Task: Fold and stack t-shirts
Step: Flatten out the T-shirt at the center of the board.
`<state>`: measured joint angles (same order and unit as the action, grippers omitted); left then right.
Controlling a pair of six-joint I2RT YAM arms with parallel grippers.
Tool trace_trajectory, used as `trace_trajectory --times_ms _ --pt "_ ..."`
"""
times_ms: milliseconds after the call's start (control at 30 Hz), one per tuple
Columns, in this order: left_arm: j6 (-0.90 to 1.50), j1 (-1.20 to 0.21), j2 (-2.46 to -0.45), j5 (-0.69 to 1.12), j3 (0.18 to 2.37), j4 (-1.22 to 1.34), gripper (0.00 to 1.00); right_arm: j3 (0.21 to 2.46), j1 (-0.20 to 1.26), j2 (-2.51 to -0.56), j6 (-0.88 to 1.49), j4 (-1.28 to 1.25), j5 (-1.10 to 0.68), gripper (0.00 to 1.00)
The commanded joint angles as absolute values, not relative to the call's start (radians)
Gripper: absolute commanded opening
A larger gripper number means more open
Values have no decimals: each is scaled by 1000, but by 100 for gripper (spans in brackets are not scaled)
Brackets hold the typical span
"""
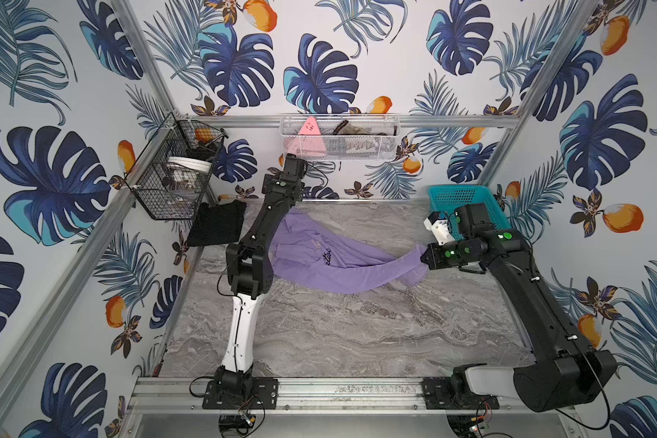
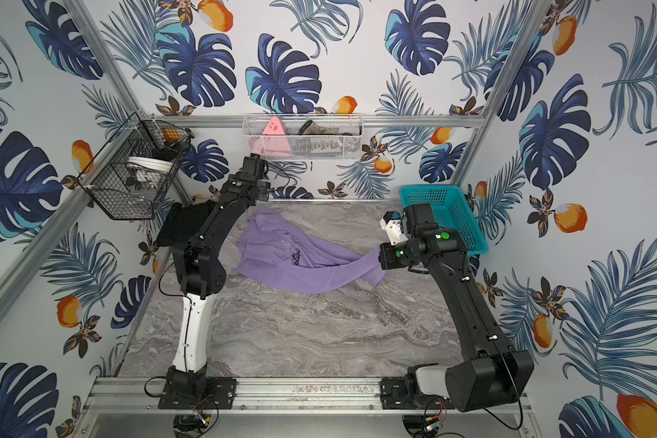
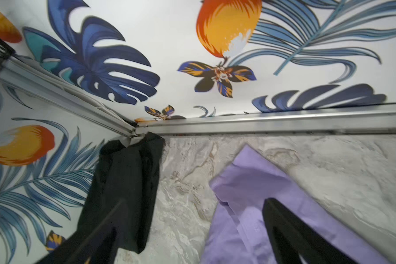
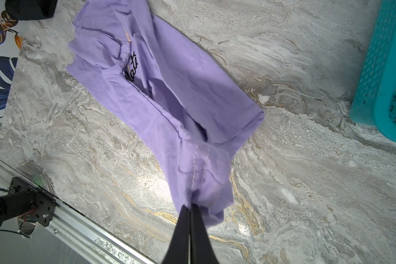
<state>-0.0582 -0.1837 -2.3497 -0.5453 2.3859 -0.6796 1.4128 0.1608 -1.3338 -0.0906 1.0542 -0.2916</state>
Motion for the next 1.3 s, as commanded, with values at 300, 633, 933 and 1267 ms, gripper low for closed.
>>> trace_trajectory --times_ms 300,633,933,1267 --pt "128 -202 -1945 -255 1729 -840 98 1396 160 -1318 -117 1025 -332 0" --pt "195 -232 -2082 -204 1521 -866 91 1444 160 -1347 -136 1035 -345 0" --pt "211 -275 -2072 -322 1400 -951 90 1497 160 -1366 -161 1042 -321 0" --pt "174 -278 -1811 -296 1201 -1009 90 1556 160 -1421 -280 1020 -244 0"
